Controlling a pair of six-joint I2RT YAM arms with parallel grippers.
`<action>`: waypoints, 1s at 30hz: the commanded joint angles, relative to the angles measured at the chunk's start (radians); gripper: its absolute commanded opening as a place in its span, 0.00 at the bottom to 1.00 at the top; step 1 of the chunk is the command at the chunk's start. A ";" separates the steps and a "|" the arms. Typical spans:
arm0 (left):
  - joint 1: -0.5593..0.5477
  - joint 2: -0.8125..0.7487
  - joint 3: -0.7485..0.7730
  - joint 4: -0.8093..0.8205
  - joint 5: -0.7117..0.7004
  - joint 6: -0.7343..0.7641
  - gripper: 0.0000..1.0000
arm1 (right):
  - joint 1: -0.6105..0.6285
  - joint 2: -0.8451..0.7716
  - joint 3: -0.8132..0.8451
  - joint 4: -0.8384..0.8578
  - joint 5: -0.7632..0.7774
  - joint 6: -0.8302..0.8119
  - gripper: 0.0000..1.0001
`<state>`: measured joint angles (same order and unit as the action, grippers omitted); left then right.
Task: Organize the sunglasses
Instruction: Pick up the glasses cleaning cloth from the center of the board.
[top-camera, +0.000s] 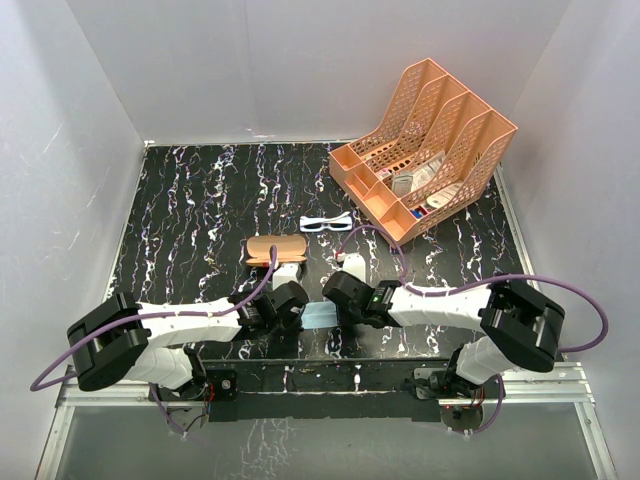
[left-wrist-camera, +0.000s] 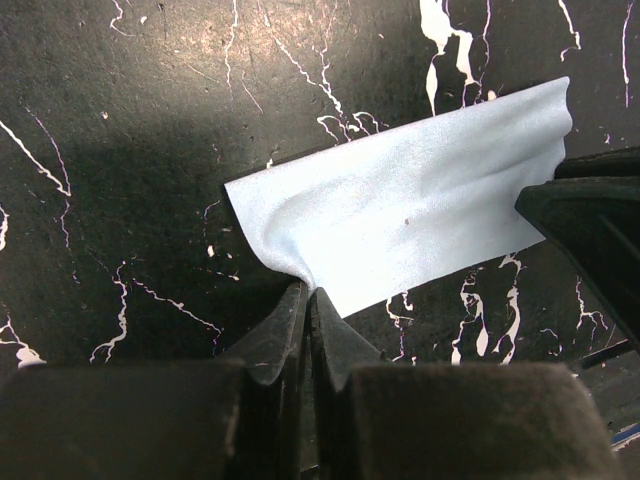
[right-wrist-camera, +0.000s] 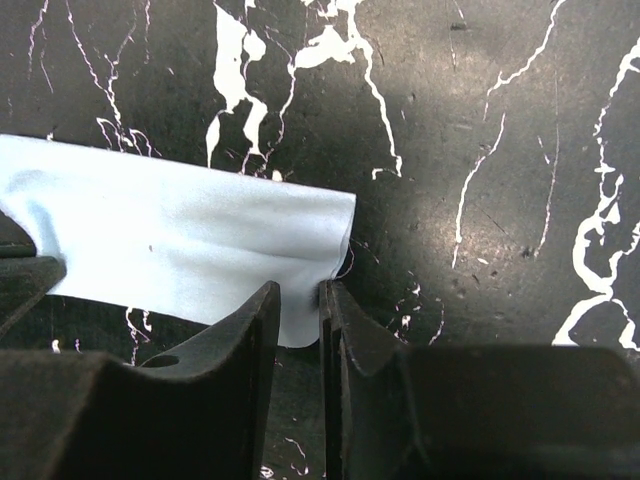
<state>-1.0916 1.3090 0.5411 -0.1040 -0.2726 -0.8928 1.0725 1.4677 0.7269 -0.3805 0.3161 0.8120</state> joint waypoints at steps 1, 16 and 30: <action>-0.007 -0.023 -0.021 -0.020 0.020 -0.006 0.00 | 0.006 -0.015 -0.047 -0.092 0.003 0.006 0.22; -0.007 -0.030 -0.030 -0.017 0.020 -0.010 0.00 | 0.003 -0.003 -0.033 -0.123 0.029 -0.014 0.22; -0.007 -0.028 -0.030 -0.012 0.023 -0.009 0.00 | 0.004 0.012 -0.037 -0.144 0.043 -0.025 0.22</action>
<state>-1.0916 1.2968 0.5255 -0.0868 -0.2722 -0.8986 1.0737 1.4494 0.7128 -0.4004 0.3325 0.8101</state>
